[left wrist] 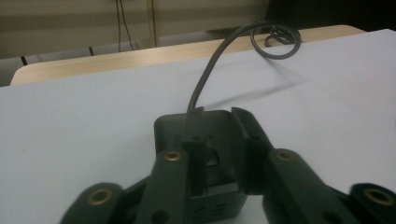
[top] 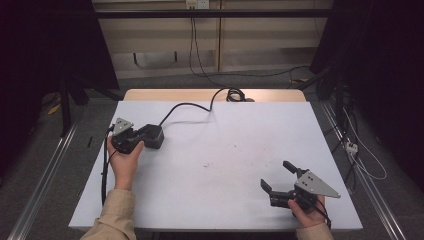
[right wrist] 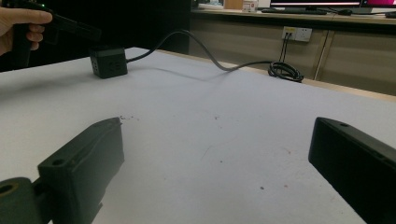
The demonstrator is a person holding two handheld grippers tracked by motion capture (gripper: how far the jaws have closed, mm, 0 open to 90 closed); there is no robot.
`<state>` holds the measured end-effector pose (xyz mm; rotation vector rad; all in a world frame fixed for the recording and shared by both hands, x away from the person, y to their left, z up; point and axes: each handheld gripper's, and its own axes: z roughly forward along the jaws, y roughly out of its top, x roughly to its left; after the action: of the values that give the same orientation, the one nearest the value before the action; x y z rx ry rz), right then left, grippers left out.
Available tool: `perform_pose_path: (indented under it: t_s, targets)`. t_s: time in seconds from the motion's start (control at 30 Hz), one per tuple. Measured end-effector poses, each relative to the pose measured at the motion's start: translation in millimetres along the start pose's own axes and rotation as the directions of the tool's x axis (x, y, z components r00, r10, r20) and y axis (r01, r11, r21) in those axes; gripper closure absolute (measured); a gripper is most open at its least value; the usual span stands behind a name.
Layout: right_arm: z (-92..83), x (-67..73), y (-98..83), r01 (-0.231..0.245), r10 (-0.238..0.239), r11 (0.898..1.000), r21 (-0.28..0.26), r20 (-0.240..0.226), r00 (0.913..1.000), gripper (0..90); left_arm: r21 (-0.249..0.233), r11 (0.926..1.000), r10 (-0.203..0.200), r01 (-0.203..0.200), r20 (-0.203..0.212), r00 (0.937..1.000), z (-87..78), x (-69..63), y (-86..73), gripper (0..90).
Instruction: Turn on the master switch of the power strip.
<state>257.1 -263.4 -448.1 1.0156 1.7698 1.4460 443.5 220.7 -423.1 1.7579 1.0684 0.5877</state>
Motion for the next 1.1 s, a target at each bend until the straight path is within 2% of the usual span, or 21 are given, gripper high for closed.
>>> perform_pose_path:
  t_s: [0.23,0.33,0.5,0.57,0.8,0.87,1.0,1.1]
  targets:
    - [-0.6,0.3,0.5,0.0,0.0,1.0,-0.001,-0.002,1.0,2.8,0.001,0.9995,-0.031,0.031,0.039,0.9988,-4.6,-3.1,3.1,56.5]
    - [-0.4,0.2,1.4,0.001,-0.001,1.0,-0.005,-0.001,1.0,2.8,0.009,0.9997,-0.021,0.021,0.065,0.9977,-7.5,-7.1,5.1,49.9]
    - [0.7,0.8,1.9,0.002,-0.002,1.0,-0.004,-0.004,1.0,2.8,0.032,0.999,-0.034,0.031,0.107,0.9936,-11.4,-14.0,6.0,35.8]
    - [0.6,0.9,1.8,0.004,-0.005,1.0,-0.004,-0.006,1.0,2.9,0.037,0.9992,-0.017,0.013,0.114,0.9933,-12.9,-17.2,6.3,28.9]
    - [0.1,1.0,2.0,0.006,-0.006,1.0,-0.004,-0.006,1.0,2.9,0.034,0.9991,0.02,-0.026,0.17,0.9853,-19.1,-31.0,8.0,21.2]
    - [-0.3,1.2,2.2,0.003,-0.003,1.0,-0.006,-0.006,1.0,2.9,0.027,0.9994,0.015,-0.021,0.187,0.9823,-21.1,-33.8,7.9,19.3]
    - [-0.7,1.2,2.1,0.001,-0.001,1.0,-0.008,-0.008,1.0,2.9,0.021,0.9989,0.036,-0.042,0.208,0.9775,-26.0,-38.5,6.1,16.0]
    - [-0.8,1.0,2.0,0.002,-0.002,1.0,-0.008,-0.009,1.0,2.9,0.019,0.9993,0.027,-0.033,0.228,0.9734,-29.8,-40.3,2.8,14.6]
